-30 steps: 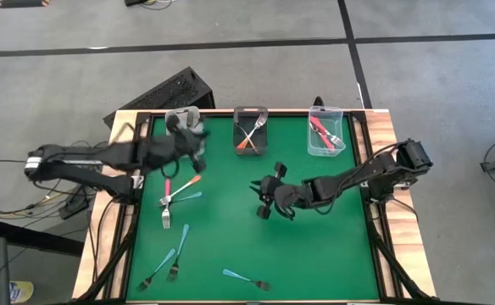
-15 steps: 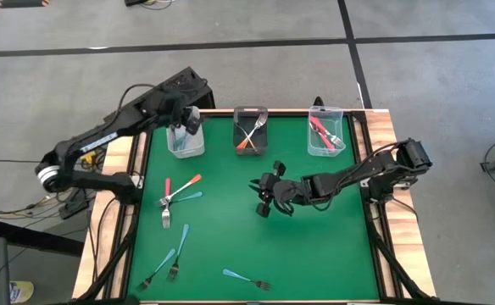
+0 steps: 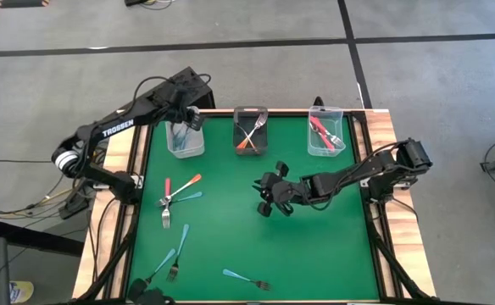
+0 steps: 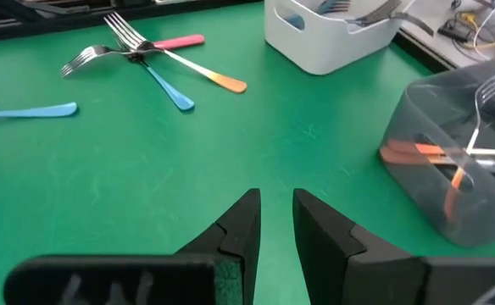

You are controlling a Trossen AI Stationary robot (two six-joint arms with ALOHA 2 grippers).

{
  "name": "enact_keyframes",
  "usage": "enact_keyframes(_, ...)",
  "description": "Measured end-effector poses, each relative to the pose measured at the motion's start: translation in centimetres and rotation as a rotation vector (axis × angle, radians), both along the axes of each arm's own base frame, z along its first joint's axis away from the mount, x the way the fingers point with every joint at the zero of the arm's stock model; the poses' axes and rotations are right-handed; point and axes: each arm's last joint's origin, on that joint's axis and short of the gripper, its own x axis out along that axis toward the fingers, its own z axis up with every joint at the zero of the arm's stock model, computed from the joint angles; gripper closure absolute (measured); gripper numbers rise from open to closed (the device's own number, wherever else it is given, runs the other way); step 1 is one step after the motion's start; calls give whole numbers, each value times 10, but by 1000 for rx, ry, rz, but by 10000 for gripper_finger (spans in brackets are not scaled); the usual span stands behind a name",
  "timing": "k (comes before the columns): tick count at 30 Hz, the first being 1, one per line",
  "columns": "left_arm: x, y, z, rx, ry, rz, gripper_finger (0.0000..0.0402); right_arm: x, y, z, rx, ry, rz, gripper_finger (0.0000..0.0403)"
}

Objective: Sort silverware by color (type)
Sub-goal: Put the blue fork into the white bin

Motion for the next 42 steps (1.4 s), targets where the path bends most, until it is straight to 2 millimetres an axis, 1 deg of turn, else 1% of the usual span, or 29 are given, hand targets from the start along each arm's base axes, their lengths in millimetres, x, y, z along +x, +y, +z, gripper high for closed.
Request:
enact_keyframes(2, 0, 1, 0, 15, 10, 12, 307, 0, 0, -1, 13, 0, -9, 305)
enact_keyframes(6, -2, -2, 8, 60, 7, -6, 253, -1, 2, -1, 34, -9, -16, 305)
enact_keyframes(9, -1, -11, 17, 92, 1, -67, 225, -1, 5, -1, 41, -7, 2, 305)
enact_keyframes(11, 2, -25, 27, 109, -32, -131, 214, -1, 7, -1, 60, -3, 28, 305)
enact_keyframes(13, 8, -44, 39, 133, -66, -225, 209, -1, 8, -1, 79, 0, 56, 305)
enact_keyframes(15, 16, -69, 48, 170, -100, -333, 208, -1, 10, -1, 97, 2, 84, 305)
enact_keyframes(17, 24, -98, 49, 198, -149, -453, 208, -1, 12, -1, 122, 8, 124, 305)
enact_keyframes(19, 31, -130, 42, 209, -195, -582, 208, -2, 18, -2, 166, 12, 165, 305)
enact_keyframes(21, 35, -161, 32, 209, -257, -700, 207, -4, 28, -2, 195, 17, 207, 305)
enact_keyframes(24, 36, -204, 13, 212, -362, -847, 207, -11, 51, -3, 205, 34, 287, 305)
enact_keyframes(26, 34, -229, -3, 206, -412, -937, 207, -16, 68, -3, 205, 39, 339, 305)
enact_keyframes(29, 29, -258, -22, 213, -451, -1038, 207, -26, 91, -3, 205, 47, 407, 305)
enact_keyframes(30, 27, -265, -27, 221, -458, -1055, 207, -29, 98, -3, 209, 50, 422, 305)
enact_keyframes(33, 22, -282, -38, 227, -445, -1070, 207, -34, 116, -13, 232, 73, 443, 301)
enact_keyframes(35, 22, -291, -41, 229, -450, -1076, 207, -35, 128, -24, 243, 112, 454, 293)
enact_keyframes(38, 20, -303, -45, 221, -440, -1095, 207, -36, 149, -34, 303, 153, 450, 275)
enact_keyframes(40, 20, -308, -47, 223, -435, -1099, 207, -35, 162, -35, 400, 163, 407, 260)
enact_keyframes(42, 19, -312, -47, 230, -443, -1100, 207, -37, 170, -34, 542, 182, 337, 246)
